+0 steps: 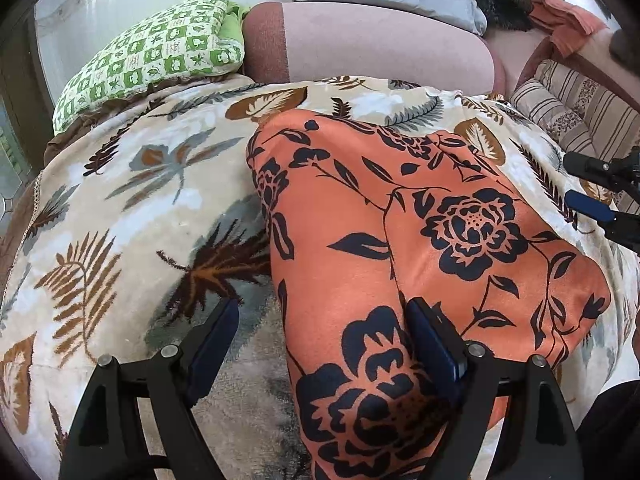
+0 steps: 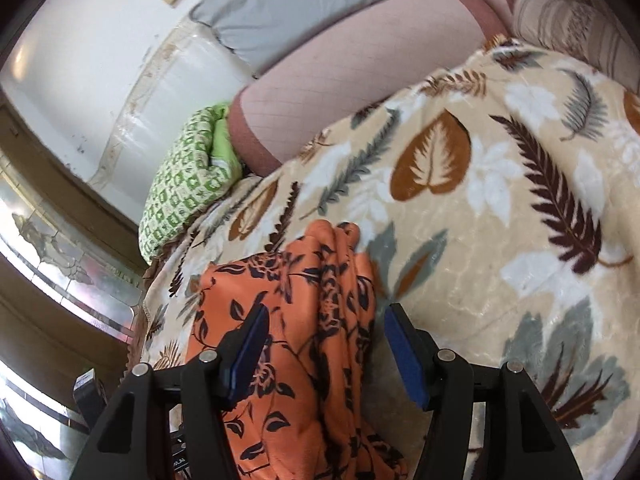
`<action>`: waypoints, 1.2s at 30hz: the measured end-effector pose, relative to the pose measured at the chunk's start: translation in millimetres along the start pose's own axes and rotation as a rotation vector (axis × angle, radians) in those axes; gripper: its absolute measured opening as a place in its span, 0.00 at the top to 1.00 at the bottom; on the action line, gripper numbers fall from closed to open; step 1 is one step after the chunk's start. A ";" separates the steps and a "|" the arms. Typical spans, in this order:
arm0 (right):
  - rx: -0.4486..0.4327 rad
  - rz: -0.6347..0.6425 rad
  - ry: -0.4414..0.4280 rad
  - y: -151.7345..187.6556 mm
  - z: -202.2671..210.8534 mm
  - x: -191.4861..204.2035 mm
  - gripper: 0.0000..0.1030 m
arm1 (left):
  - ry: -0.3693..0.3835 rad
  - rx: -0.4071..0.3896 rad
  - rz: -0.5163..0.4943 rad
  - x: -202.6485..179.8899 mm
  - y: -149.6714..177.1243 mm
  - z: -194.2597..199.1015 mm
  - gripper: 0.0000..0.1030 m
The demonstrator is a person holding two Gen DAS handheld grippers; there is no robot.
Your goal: Fold small clothes
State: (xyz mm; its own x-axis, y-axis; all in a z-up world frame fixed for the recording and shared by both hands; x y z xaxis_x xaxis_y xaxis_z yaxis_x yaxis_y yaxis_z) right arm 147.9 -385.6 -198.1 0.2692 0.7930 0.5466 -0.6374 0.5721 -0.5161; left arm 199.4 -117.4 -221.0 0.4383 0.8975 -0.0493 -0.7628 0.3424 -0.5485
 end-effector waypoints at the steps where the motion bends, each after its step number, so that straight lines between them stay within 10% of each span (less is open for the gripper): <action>1: -0.005 0.004 -0.011 -0.2 0.5 3.1 0.38 | -0.004 -0.002 -0.002 -0.6 -0.1 0.4 0.16; 15: 0.018 0.012 -0.197 5.7 -24.3 50.2 0.38 | 0.032 -0.124 0.143 11.4 -48.3 42.0 0.16; 23: 0.093 -0.169 -0.317 -15.7 -72.4 35.7 0.38 | -0.039 0.023 0.227 18.7 -105.3 -31.2 0.16; 36: 0.173 -0.271 -0.262 -6.3 -102.1 -1.5 0.38 | -0.007 0.141 0.340 41.5 -80.8 -88.8 0.10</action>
State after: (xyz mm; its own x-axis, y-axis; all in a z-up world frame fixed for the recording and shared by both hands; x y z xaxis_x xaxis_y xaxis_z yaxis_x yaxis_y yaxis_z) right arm 225.2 -369.0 -262.9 0.2657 0.5257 0.8081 -0.6868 0.6914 -0.2241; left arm 321.4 -132.5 -252.8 0.1452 0.9683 -0.2031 -0.9228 0.0585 -0.3808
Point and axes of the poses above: each gripper's, at about its wrist camera, not at the fingertips, and z roughly against the way its jaws point, x to its left, y to its underside, the point moved 4 cm from there along -z, roughly the way its jaws point, and after that the axes turned 3 degrees about z, right-handed, at the moved point
